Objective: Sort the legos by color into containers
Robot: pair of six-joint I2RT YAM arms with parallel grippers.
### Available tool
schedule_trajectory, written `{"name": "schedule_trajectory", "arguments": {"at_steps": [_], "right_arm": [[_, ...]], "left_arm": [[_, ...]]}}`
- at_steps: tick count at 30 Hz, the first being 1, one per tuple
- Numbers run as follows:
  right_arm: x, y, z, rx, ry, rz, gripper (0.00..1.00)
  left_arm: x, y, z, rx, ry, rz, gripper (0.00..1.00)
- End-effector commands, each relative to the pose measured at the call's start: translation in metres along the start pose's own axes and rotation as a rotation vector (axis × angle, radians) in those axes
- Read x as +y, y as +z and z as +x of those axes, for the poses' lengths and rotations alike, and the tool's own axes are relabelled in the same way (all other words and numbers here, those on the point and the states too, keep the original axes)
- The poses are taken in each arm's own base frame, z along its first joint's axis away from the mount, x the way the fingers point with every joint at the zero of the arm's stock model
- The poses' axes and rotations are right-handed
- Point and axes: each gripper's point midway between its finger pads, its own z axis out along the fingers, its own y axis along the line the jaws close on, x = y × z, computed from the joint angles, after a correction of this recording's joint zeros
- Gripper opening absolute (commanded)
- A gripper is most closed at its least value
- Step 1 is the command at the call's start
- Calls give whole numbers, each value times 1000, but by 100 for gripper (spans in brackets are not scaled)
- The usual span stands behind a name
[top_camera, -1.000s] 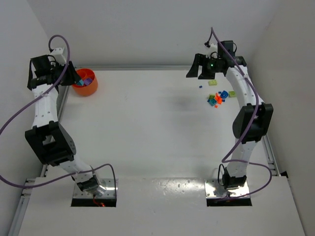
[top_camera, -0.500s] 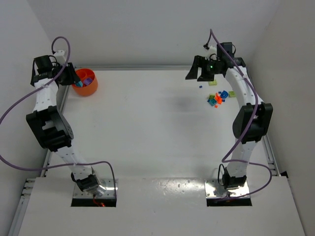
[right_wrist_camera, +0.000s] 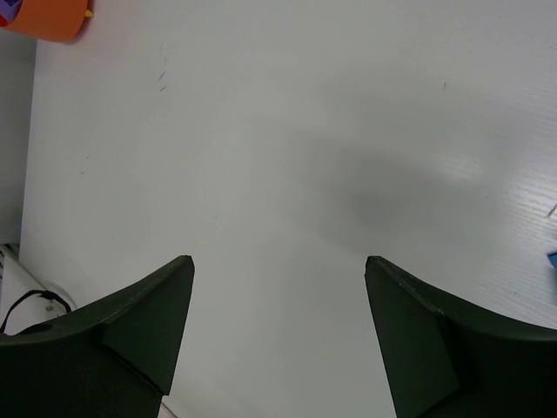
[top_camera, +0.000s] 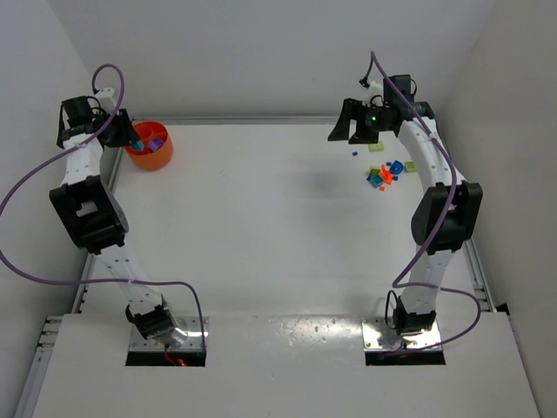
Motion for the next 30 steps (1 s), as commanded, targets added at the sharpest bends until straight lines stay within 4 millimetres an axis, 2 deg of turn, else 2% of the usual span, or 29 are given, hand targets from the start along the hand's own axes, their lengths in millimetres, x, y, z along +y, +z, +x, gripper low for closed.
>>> {"name": "schedule_trajectory", "arguments": {"at_steps": [1, 2, 4, 5, 6, 9, 13, 19, 26, 27, 28, 30], "right_arm": [[13, -7, -10, -40, -46, -28, 80], [13, -7, -10, -40, -46, -28, 80], [13, -7, -10, -40, -46, -28, 80], [13, -7, -10, -40, -46, -28, 80], [10, -4, -8, -32, -41, -26, 80], [10, -4, -8, -32, -41, -26, 80], [10, -4, -8, -32, -41, -26, 80], [9, -4, -9, -33, -41, -17, 80], [12, -15, -11, -53, -70, -1, 80], [3, -15, -7, -43, -66, 20, 80], [5, -22, -9, -56, -82, 30, 80], [-5, -26, -6, -54, -98, 91, 80]], "left_arm": [[8, -1, -26, -73, 28, -5, 26], [10, 3, -21, -62, 22, -3, 26], [11, 4, -26, -72, 28, -5, 27], [13, 9, -20, -60, 10, -2, 28], [13, 7, -26, -71, 17, -4, 28], [15, 15, -20, -58, 0, -2, 31], [18, 15, -19, -57, 11, -12, 43], [19, 12, -23, -63, 24, -25, 49], [7, -18, -54, -135, 67, -2, 58], [3, -23, -60, -150, 75, 11, 59], [-5, -36, -70, -175, 89, 18, 59], [-16, -50, -80, -202, 97, 43, 59]]}}
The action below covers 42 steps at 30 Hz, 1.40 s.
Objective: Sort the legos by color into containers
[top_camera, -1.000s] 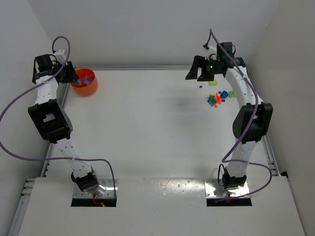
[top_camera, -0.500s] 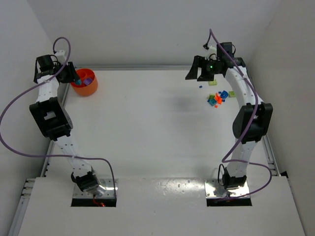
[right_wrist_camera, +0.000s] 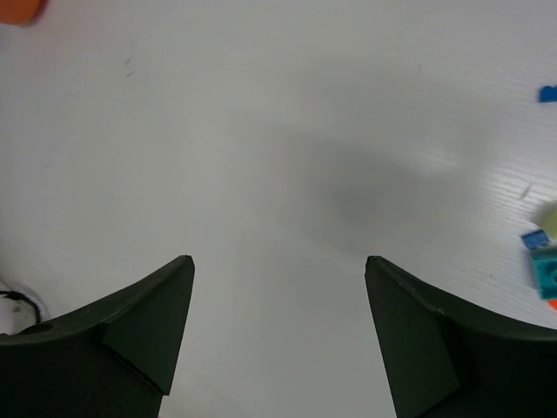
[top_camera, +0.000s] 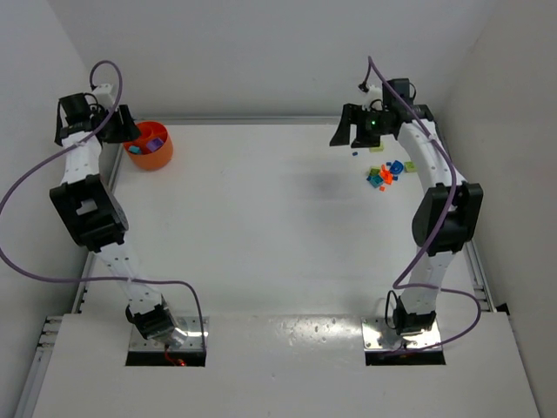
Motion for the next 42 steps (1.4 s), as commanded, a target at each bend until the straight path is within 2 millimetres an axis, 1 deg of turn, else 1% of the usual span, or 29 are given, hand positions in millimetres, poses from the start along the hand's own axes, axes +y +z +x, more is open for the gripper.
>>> {"name": "schedule_trajectory", "arguments": {"at_steps": [1, 2, 3, 4, 5, 6, 7, 8, 9, 10, 11, 13, 14, 15, 16, 17, 20, 22, 23, 27, 30, 32, 34, 35, 36, 37, 39, 41, 42], "right_arm": [[-7, -29, -14, -62, -110, 112, 80], [-13, -31, -9, -55, -127, 140, 80], [-20, -37, -9, -61, -138, 172, 80], [-32, -37, -4, -40, -159, 227, 80], [-36, -41, -2, -39, -176, 253, 79], [-40, -43, 4, -28, -188, 275, 79], [-52, -46, 6, -19, -193, 318, 79], [-59, -52, 6, -18, -213, 341, 78], [-63, -51, 11, -2, -224, 355, 78], [-75, -57, 10, -2, -227, 402, 76], [-87, -60, 14, 14, -240, 428, 74], [-109, -70, 18, 32, -241, 489, 71], [-121, -66, 26, 65, -245, 506, 69], [-130, -68, 28, 77, -245, 523, 68], [-142, -74, 27, 90, -259, 543, 68], [-152, -68, 33, 122, -264, 544, 65], [-164, -63, 41, 189, -347, 523, 62], [-172, -52, 49, 233, -380, 501, 59], [-175, -47, 52, 251, -404, 485, 59], [-185, -29, 65, 303, -396, 458, 56], [-189, -15, 71, 323, -397, 447, 56], [-197, -3, 84, 362, -381, 435, 56], [-197, 0, 82, 358, -381, 426, 56], [-200, 3, 86, 369, -376, 422, 56], [-198, 5, 80, 345, -373, 418, 56], [-200, 8, 84, 356, -368, 414, 56], [-198, 12, 75, 342, -382, 414, 56], [-202, 18, 80, 362, -374, 408, 60], [-202, 20, 76, 352, -368, 412, 60]], "left_arm": [[-26, -67, -77, -190, 103, 20, 59], [-47, -79, -85, -206, 138, 15, 61], [-54, -86, -87, -210, 166, -5, 62], [-62, -93, -88, -214, 214, -21, 72], [-72, -115, -99, -246, 248, -51, 79], [-79, -115, -87, -229, 244, -48, 82], [-87, -121, -83, -230, 249, -40, 99], [-97, -126, -80, -232, 225, -27, 100], [-100, -132, -76, -232, 200, -35, 100], [-106, -141, -69, -232, 179, -32, 100], [-112, -143, -63, -227, 169, -22, 100], [-138, -153, -40, -206, 208, 96, 100], [-149, -157, -33, -207, 242, 131, 100], [-157, -162, -34, -236, 272, 145, 100], [-173, -170, -25, -247, 317, 168, 100], [-182, -174, -22, -259, 330, 181, 100], [-207, -179, -15, -271, 385, 207, 100], [-217, -181, -6, -242, 381, 242, 100], [-219, -180, -1, -232, 367, 258, 100], [-238, -183, 0, -230, 326, 307, 100], [-235, -177, 3, -210, 298, 302, 100], [-235, -176, 3, -209, 297, 302, 100], [-239, -176, 2, -209, 289, 326, 100], [-239, -175, 0, -208, 278, 327, 100], [-238, -171, 2, -197, 273, 328, 100], [-240, -171, 2, -195, 263, 338, 100], [-241, -168, 5, -186, 259, 351, 100], [-242, -166, 7, -178, 256, 361, 100], [-241, -163, 8, -170, 252, 362, 100]]}}
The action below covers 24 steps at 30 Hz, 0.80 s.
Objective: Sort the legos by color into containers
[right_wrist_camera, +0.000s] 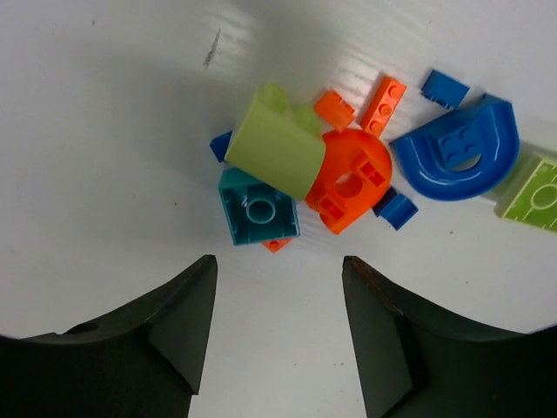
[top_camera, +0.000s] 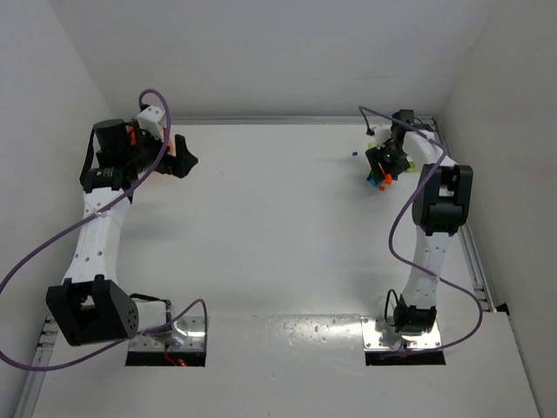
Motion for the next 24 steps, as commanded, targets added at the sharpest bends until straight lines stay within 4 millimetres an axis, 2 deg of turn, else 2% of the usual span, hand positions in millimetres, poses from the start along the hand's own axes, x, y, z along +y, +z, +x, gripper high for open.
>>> {"name": "schedule_trajectory", "arguments": {"at_steps": [1, 6, 7, 8, 15, 20, 24], "right_arm": [[-4, -6, -24, -60, -14, 8, 60], [0, 6, -32, -55, 0, -19, 61], [-2, 4, -36, -67, -2, -13, 61], [0, 9, -31, -47, 1, -23, 61], [5, 12, -34, -51, -7, -36, 61], [10, 18, -24, -23, 6, -50, 61], [10, 22, -24, -23, 6, -50, 60]], "left_arm": [[-9, 1, -15, -40, 2, 49, 100], [-8, 3, -16, -38, 1, 49, 100], [-8, 3, -16, -38, 1, 49, 100], [-8, 3, -16, -38, 1, 49, 100], [-8, 6, -14, -33, -4, 59, 100], [-10, 6, -14, -34, -13, 69, 100], [-9, 8, -12, -27, -19, 70, 100]]}}
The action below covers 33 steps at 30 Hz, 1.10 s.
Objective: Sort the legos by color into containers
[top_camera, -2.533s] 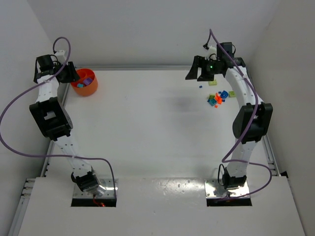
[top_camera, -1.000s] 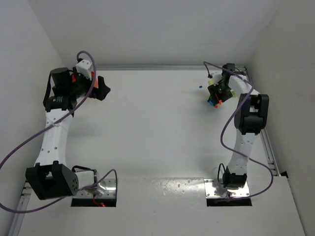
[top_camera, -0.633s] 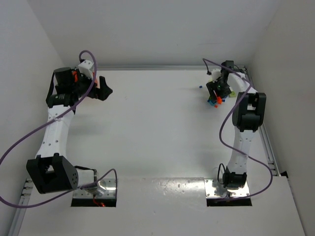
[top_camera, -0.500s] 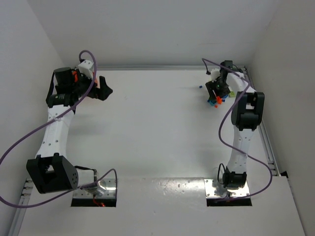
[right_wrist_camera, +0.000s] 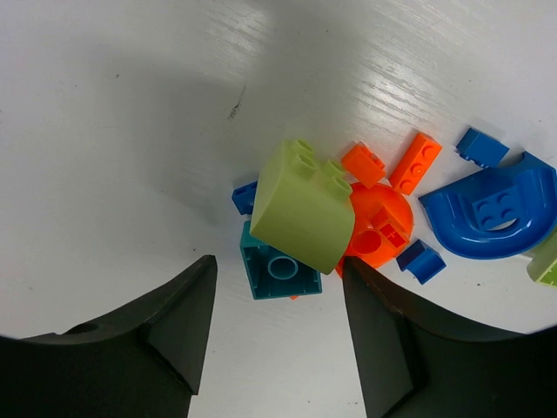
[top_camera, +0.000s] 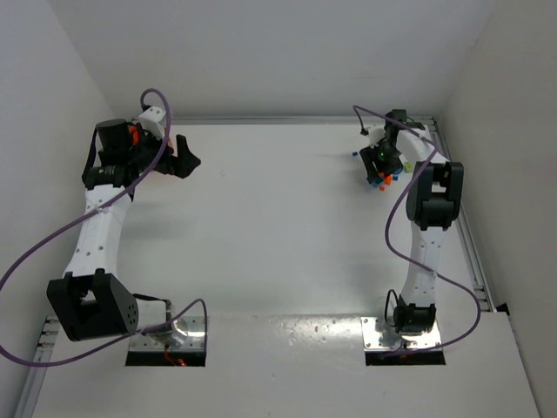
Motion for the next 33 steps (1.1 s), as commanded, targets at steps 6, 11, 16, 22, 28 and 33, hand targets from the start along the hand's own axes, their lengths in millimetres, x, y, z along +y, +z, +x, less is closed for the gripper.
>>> {"name": "schedule_trajectory", "arguments": {"at_steps": [6, 11, 16, 22, 28, 33], "right_arm": [[10, 7, -1, 1, -5, -24, 53], [15, 4, -3, -10, -15, -22, 52], [23, 4, 5, 8, -31, -34, 52], [46, -4, 7, 12, -67, -83, 52], [77, -16, 16, 15, -96, -179, 50], [73, -25, 17, 15, -110, -129, 48]], "left_arm": [[-6, 0, -19, -43, 27, 25, 100], [-7, 0, -21, -52, 33, 33, 100], [-7, 0, -21, -52, 33, 33, 100], [-7, 0, -21, -51, 24, 34, 100], [-7, 0, -21, -51, 24, 34, 100], [-9, 0, -21, -53, 24, 43, 100]]}}
